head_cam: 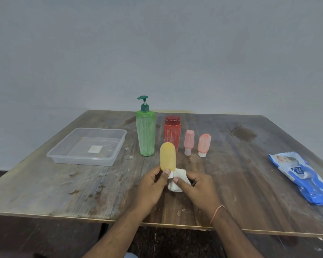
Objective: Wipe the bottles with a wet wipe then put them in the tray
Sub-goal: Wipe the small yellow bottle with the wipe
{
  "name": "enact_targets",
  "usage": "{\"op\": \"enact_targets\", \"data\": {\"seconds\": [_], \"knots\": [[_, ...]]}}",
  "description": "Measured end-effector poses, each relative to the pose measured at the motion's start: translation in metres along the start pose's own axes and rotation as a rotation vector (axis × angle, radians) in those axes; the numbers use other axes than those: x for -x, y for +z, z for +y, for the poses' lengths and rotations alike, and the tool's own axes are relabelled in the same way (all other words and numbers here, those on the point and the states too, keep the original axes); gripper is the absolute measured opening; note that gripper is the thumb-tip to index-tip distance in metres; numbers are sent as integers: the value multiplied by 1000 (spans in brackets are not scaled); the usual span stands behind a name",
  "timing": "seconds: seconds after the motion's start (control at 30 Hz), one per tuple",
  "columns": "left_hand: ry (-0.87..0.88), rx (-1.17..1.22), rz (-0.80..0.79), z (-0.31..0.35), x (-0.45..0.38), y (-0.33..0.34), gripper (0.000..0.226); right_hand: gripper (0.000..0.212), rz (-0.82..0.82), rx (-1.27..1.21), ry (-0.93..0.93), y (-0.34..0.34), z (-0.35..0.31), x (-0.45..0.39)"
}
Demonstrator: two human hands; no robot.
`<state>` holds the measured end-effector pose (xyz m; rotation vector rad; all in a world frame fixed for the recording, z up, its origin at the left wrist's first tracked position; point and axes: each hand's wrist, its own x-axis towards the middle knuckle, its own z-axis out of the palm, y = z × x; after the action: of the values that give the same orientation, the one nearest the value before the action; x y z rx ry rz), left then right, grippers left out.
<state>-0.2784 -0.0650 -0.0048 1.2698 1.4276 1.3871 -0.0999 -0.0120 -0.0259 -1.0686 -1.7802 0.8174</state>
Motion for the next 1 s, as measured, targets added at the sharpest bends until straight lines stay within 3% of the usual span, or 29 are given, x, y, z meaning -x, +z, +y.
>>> {"op": "enact_targets", "data": {"seconds": [0.2,0.33,0.4,0.5,0.63,1.0], "knots": [[23,-235,-47,-2,1,2,24,23,223,-40,50,0,-1,1],[58,-381,-85,0,3,6,24,21,341,-40,-26,-3,-8,1],[55,-367,-86,1,4,6,20,16,335,22,-96,-5,-9,2],[39,-300,-70,0,2,3,23,29,222,122,-245,-2,-9,7],[46,-254,-73,3,3,3,24,28,158,129,-326,-1,-9,10],[101,-478,-275,1,8,3,22,30,484,5,-150,-10,-11,0]]}}
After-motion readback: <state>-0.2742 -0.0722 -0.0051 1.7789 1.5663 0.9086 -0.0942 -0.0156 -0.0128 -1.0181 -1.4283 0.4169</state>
